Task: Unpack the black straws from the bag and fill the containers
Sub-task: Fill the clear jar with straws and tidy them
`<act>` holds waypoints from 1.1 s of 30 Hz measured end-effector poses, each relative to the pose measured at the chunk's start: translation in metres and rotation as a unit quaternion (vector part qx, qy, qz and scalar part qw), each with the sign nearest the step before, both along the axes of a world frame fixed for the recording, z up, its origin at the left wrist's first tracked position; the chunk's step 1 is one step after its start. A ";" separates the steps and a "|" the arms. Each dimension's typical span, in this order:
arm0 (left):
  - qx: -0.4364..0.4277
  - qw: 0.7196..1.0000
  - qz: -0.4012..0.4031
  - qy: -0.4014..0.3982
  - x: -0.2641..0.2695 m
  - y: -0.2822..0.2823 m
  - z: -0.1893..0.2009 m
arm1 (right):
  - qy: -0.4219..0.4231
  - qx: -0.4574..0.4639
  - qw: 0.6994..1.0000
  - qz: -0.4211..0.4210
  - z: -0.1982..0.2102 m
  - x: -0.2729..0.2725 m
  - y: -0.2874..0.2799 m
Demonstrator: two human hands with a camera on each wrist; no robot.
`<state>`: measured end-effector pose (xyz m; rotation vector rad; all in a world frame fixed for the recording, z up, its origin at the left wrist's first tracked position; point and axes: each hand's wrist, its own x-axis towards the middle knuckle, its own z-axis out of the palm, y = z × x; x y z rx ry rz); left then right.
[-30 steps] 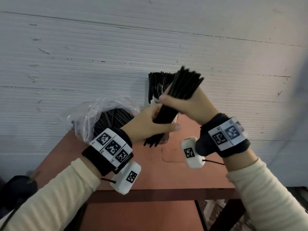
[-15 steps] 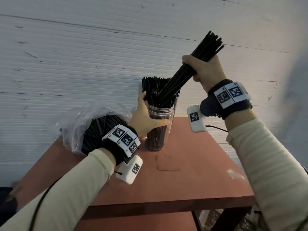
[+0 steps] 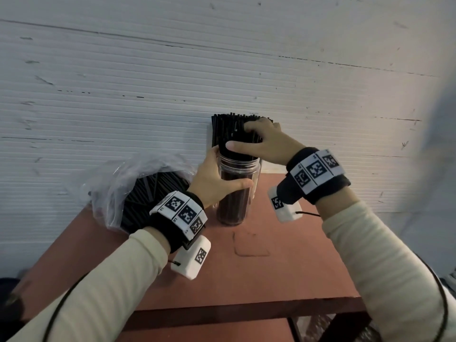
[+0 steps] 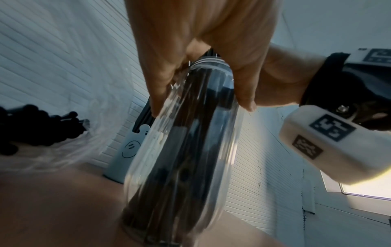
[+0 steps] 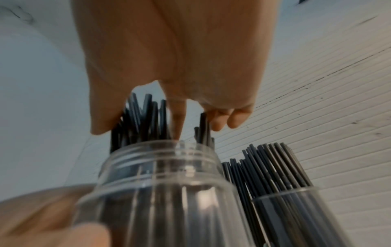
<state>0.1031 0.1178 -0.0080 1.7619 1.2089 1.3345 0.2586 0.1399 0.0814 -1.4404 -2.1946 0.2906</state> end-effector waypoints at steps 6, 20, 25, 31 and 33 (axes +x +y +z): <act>-0.011 1.000 -0.015 0.003 0.001 0.000 0.000 | 0.103 0.182 0.969 0.135 -0.008 -0.010 -0.017; 0.028 0.995 0.049 0.076 -0.041 -0.026 0.019 | 0.104 0.334 0.928 0.129 -0.014 -0.039 -0.042; 0.136 0.977 0.156 0.051 -0.087 -0.045 0.036 | 0.172 0.234 0.942 0.166 -0.036 -0.083 -0.055; 0.105 0.958 0.214 0.158 -0.144 -0.048 0.031 | -0.018 -0.059 0.985 0.160 -0.073 -0.135 -0.044; 0.053 0.958 0.181 0.217 -0.158 -0.047 0.026 | -0.104 -0.104 0.975 0.163 -0.081 -0.150 -0.039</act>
